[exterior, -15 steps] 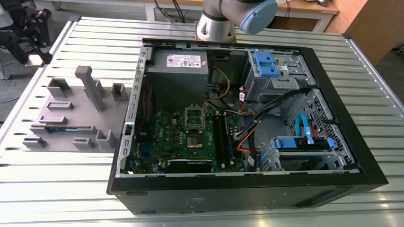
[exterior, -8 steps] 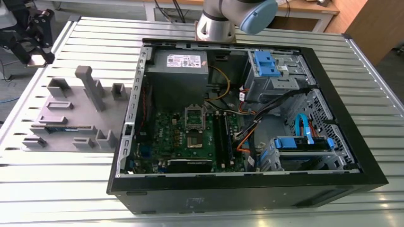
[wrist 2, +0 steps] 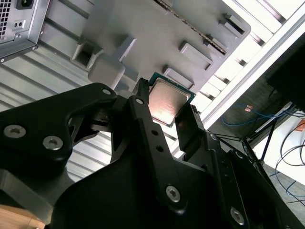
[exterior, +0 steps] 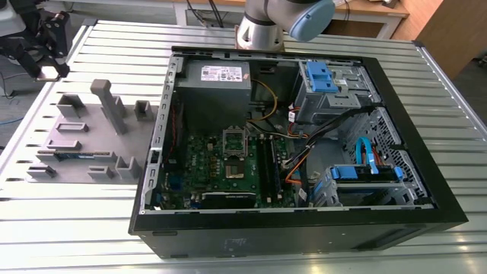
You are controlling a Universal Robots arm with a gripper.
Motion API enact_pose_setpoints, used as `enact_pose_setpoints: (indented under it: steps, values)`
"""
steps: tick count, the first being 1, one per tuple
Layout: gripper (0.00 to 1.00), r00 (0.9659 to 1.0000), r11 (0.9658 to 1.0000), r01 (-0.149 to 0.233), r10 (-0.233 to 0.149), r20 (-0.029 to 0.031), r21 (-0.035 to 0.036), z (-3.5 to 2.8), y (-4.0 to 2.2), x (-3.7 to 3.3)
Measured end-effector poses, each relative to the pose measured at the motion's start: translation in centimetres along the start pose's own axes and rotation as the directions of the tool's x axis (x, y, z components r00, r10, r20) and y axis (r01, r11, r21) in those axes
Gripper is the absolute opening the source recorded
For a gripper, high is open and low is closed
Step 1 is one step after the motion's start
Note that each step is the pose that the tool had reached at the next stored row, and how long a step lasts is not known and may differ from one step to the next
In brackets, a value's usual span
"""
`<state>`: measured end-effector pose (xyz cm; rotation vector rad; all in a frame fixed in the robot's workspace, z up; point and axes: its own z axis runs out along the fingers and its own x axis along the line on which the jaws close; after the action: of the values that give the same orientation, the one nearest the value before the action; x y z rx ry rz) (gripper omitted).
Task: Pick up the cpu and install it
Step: 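Pick up the cpu and move it towards the insertion slot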
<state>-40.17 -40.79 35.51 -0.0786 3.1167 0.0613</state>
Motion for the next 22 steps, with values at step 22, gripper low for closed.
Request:
enact_pose_setpoints:
  steps: [22]
  values:
    - [0.47,1.0000,1.0000,0.000,0.000,0.0001,-0.0001,0.05,-0.10,-2.05]
